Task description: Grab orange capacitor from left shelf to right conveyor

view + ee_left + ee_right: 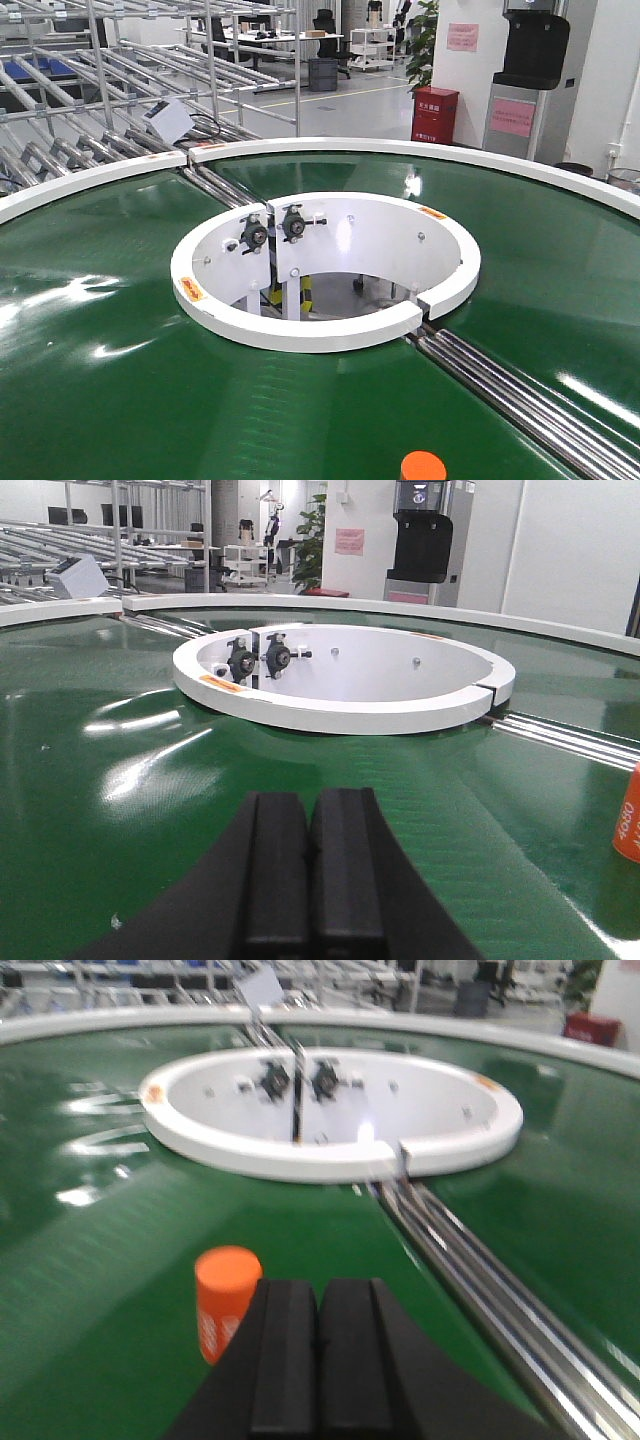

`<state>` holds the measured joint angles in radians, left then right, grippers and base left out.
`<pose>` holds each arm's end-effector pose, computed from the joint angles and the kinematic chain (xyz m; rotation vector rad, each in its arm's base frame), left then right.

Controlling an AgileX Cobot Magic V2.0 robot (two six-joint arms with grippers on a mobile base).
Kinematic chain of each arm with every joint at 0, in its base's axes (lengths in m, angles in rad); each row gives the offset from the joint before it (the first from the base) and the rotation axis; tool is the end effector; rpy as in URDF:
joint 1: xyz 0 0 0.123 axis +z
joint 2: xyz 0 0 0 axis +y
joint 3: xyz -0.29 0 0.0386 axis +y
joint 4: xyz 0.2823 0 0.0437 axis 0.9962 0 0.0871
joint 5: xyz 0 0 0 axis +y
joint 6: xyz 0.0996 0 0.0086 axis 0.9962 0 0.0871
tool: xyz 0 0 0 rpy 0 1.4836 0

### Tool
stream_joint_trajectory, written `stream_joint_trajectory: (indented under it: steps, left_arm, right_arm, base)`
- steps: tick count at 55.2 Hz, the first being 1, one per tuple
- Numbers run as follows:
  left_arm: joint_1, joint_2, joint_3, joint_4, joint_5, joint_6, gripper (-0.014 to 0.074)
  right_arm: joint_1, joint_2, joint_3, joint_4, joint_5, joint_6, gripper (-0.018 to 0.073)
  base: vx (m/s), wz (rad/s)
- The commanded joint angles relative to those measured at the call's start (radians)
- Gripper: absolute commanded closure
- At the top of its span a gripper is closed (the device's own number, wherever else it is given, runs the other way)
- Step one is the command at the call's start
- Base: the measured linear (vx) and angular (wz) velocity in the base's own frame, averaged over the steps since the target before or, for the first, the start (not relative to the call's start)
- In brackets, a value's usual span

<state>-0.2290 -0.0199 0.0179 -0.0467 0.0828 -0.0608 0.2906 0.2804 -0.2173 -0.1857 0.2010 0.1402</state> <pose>0.0890 -0.0211 0.2006 0.0985 1.5674 -0.2676 0.1111 0.0294 0.2488 -0.2623 1.7268 0.1500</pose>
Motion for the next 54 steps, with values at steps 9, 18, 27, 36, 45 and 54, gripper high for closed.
stream_joint_trajectory:
  steps: [9,18,27,36,45,54]
  left_arm:
    - [-0.008,-0.005,-0.03,-0.005,-0.083,-0.006,0.0603]
    - [-0.008,-0.005,-0.03,-0.005,-0.083,-0.006,0.0603]
    - [-0.008,-0.005,-0.03,-0.005,-0.083,-0.006,0.0603]
    - [-0.008,-0.005,-0.03,-0.005,-0.083,-0.006,0.0603]
    - [-0.008,-0.005,-0.03,-0.005,-0.083,-0.006,0.0603]
    - [-0.008,-0.005,-0.03,-0.005,-0.083,-0.006,0.0603]
  right_arm:
    - [-0.222,-0.199,0.265,0.116,-0.238,-0.03,0.0571]
    - [-0.3,-0.296,0.258,0.136,-0.14,-0.035,0.0571]
    - [-0.299,-0.298,0.258,0.136,-0.137,-0.035,0.0571]
    - [-0.299,-0.298,0.258,0.136,-0.136,-0.035,0.0571]
    - [-0.299,-0.298,0.258,0.136,-0.136,-0.035,0.0571]
    - [-0.299,-0.298,0.258,0.136,-0.136,-0.035,0.0571]
  base:
    - [0.0,0.0]
    - [0.0,0.0]
    - [0.0,0.0]
    - [0.0,0.0]
    - [0.0,0.0]
    - [0.0,0.0]
